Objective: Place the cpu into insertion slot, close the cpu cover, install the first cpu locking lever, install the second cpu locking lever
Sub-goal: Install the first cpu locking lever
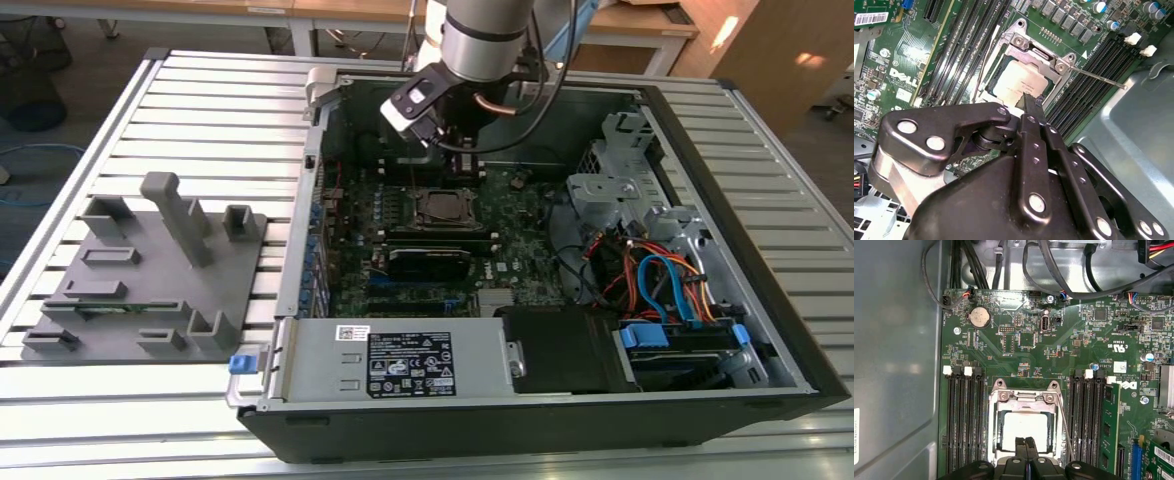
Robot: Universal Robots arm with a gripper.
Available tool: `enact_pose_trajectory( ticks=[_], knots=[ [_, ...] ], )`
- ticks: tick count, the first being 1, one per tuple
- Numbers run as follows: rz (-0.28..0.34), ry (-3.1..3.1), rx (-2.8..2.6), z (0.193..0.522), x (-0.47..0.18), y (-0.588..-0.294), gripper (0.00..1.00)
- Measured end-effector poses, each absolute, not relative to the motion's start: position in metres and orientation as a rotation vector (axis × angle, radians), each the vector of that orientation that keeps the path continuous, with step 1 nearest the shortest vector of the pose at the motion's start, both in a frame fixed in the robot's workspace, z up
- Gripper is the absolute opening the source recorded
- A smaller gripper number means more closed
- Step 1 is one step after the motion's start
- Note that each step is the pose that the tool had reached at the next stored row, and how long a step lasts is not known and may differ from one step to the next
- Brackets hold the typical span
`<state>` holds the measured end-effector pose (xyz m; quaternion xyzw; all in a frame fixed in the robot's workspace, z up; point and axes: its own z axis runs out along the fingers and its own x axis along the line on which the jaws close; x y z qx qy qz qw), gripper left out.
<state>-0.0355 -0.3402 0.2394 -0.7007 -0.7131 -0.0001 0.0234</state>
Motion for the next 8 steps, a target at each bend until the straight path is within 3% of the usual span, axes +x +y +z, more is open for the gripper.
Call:
enact_pose_trajectory(
  ticks=[8],
  knots=[
    [0.0, -2.208, -2.169, 0.2423, -0.0355, -0.3402, 0.1]
  ],
)
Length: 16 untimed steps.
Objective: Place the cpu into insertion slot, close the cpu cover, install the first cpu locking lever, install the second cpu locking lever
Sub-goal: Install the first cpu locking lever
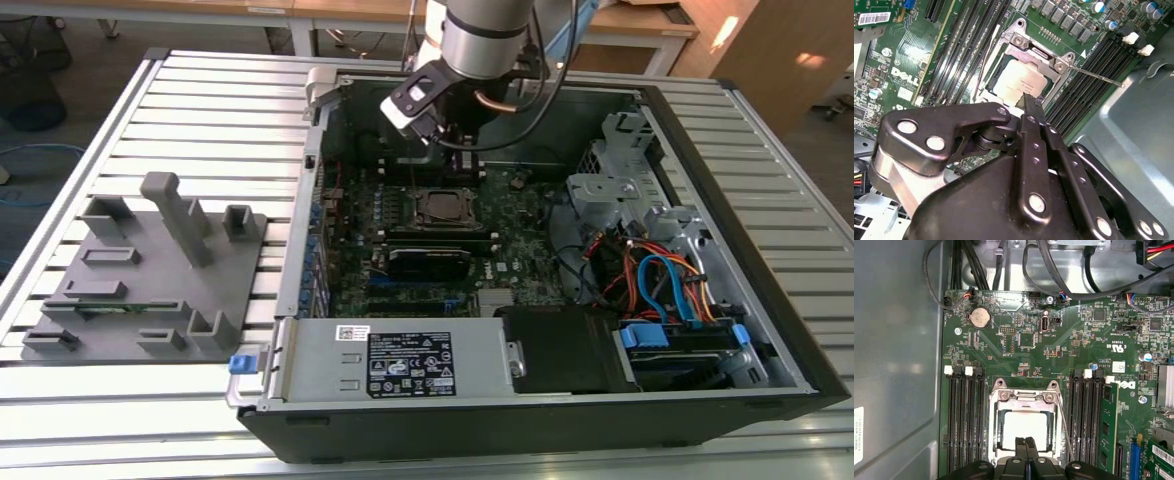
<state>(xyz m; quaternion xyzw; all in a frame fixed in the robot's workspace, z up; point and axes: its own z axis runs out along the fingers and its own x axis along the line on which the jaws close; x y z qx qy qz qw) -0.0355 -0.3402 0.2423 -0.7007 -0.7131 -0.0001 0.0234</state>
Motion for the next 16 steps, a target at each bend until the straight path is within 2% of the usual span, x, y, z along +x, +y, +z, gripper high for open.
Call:
enact_pose_trajectory(
  ticks=[16],
  knots=[
    [-0.001, -2.207, -2.169, 0.2429, -0.0355, -0.3402, 0.1]
  ],
)
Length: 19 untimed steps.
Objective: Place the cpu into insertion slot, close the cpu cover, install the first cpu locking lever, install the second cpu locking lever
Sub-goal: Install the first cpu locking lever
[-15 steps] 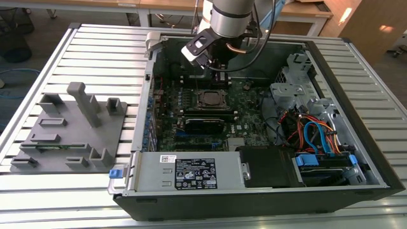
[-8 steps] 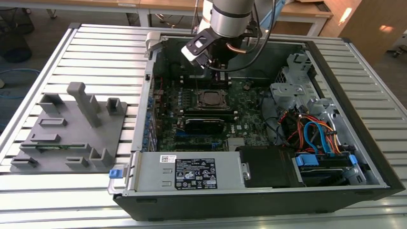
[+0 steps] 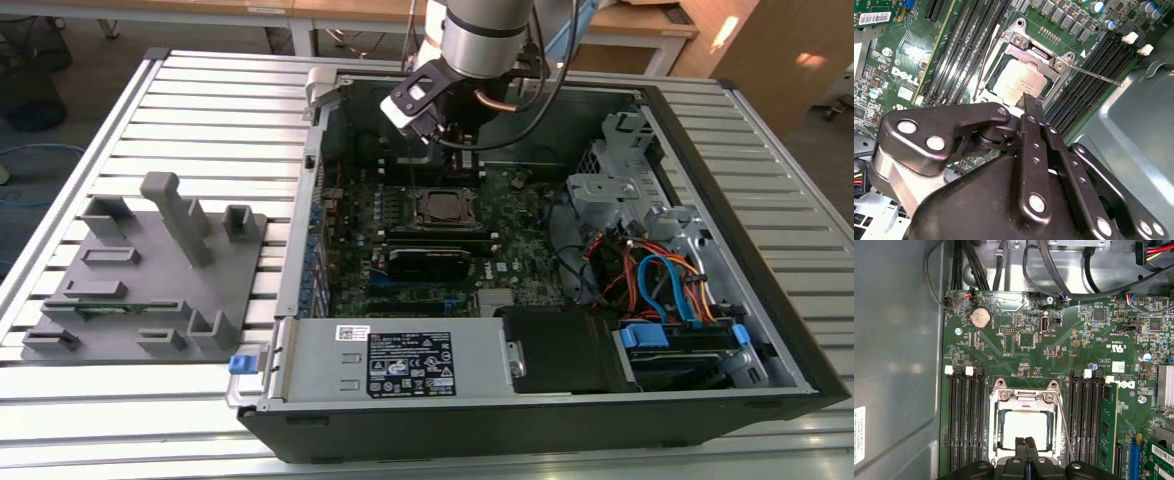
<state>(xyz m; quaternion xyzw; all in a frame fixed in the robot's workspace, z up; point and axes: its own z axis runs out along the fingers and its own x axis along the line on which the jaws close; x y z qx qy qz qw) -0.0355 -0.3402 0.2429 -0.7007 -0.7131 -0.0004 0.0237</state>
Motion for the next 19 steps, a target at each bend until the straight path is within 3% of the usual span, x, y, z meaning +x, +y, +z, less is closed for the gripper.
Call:
enact_pose_trajectory(
  ticks=[19],
  knots=[
    [-0.034, -2.229, -2.176, 0.2515, -0.0358, -0.3401, 0.1]
  ],
)
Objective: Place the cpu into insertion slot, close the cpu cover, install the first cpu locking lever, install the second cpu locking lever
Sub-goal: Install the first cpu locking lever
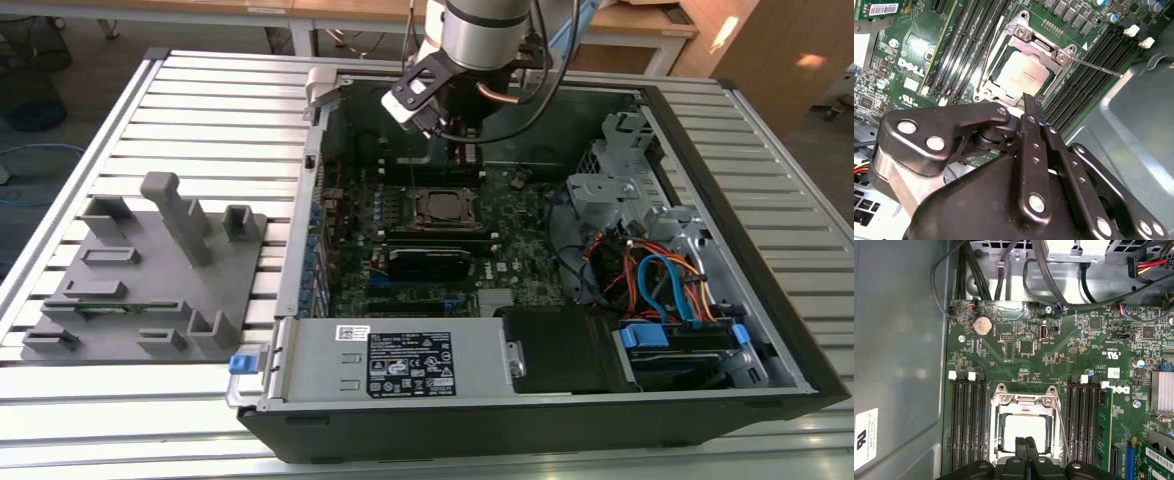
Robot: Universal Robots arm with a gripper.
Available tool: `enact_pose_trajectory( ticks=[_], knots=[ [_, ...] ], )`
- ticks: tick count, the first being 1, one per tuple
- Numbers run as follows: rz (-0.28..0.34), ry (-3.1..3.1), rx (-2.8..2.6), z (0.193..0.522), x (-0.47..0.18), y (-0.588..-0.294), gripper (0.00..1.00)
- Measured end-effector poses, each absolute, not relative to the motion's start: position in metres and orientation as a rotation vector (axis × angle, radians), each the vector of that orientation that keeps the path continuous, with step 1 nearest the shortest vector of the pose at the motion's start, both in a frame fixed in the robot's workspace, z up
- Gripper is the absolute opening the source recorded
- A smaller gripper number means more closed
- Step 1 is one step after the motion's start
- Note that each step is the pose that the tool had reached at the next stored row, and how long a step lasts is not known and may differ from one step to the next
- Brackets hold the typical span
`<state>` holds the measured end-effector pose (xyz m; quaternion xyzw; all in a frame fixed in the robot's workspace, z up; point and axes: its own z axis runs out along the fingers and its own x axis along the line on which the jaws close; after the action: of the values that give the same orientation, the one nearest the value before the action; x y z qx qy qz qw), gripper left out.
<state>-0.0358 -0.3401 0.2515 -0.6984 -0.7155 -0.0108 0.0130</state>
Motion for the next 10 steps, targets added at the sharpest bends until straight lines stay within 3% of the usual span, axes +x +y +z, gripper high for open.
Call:
enact_pose_trajectory(
  ticks=[10],
  knots=[
    [-0.031, -2.388, -1.998, 0.2513, -0.0358, -0.3401, 0.1]
  ],
)
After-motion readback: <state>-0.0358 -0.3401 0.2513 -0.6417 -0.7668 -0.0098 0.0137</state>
